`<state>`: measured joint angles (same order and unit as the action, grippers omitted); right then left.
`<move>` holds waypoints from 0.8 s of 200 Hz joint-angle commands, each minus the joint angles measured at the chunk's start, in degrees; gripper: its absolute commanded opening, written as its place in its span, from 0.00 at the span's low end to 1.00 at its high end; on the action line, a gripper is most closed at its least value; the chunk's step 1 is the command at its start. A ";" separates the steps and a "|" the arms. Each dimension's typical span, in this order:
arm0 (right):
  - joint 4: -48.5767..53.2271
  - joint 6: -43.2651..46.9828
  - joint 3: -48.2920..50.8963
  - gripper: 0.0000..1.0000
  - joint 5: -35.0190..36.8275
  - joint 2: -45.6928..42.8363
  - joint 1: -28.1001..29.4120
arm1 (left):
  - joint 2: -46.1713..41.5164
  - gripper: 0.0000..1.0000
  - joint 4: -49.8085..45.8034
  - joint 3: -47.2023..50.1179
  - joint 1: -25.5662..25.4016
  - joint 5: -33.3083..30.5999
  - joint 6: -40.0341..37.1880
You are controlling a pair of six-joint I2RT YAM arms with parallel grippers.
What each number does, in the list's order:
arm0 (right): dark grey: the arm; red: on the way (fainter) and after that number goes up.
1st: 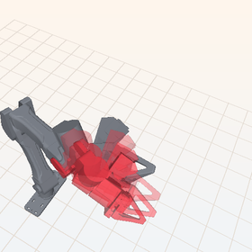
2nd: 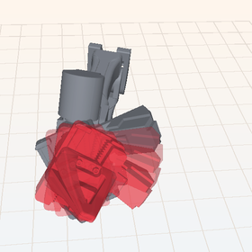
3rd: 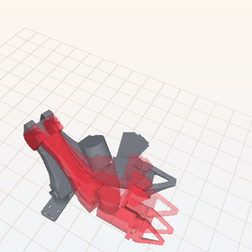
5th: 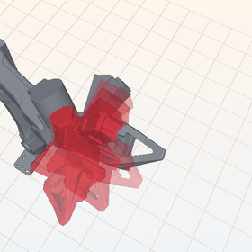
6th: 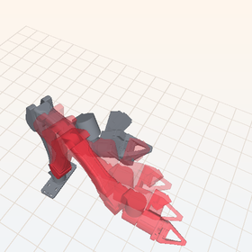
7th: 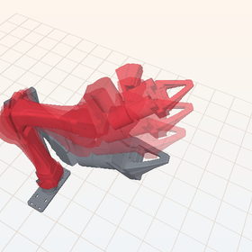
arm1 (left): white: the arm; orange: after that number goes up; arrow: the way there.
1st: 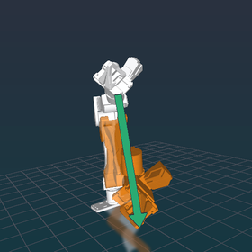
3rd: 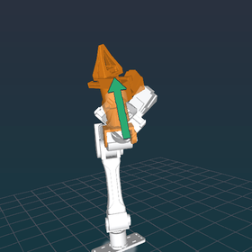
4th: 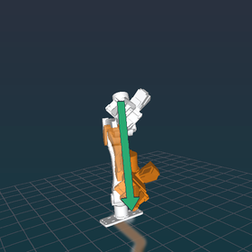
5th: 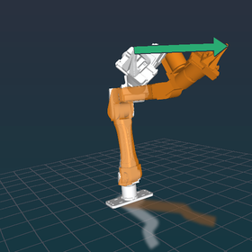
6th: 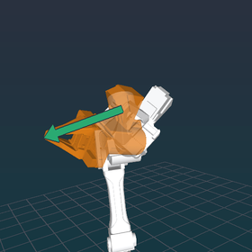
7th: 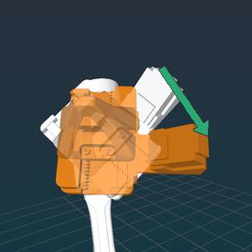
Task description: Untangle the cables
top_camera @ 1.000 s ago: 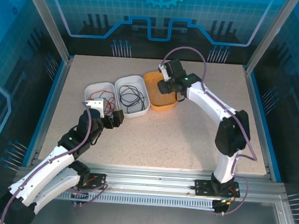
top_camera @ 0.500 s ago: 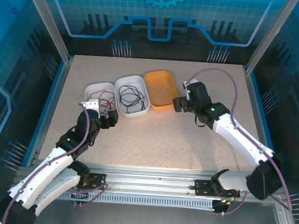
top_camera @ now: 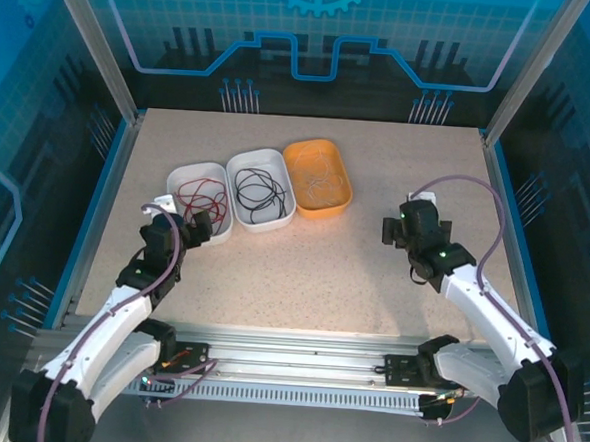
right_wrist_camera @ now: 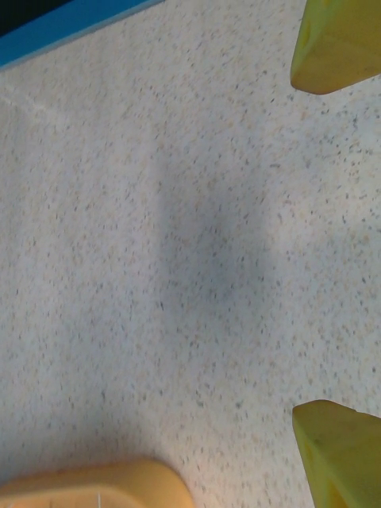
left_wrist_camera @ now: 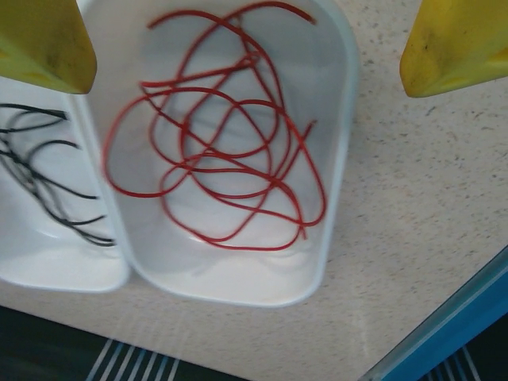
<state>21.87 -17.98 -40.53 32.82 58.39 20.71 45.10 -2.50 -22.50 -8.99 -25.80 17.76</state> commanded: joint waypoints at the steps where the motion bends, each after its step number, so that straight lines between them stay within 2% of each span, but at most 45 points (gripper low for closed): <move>1: -8.69 0.40 4.17 1.00 3.51 -3.75 -1.71 | 2.86 0.99 11.77 2.19 4.26 5.10 -2.13; 43: -21.69 5.98 13.23 1.00 5.14 -7.81 -3.08 | 10.85 0.99 27.36 3.49 7.65 12.64 -9.02; 100: -27.15 9.42 16.81 1.00 5.96 -8.64 -4.80 | 19.50 0.99 41.71 6.09 9.90 21.14 -17.93; 160: -33.33 11.38 19.68 1.00 4.62 -6.50 -6.14 | 30.20 0.99 55.86 7.89 11.10 29.38 -17.99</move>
<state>-6.57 -7.84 -21.91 37.06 50.96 15.88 71.72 43.11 -15.57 1.45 -2.68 0.99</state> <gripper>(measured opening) 0.997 0.992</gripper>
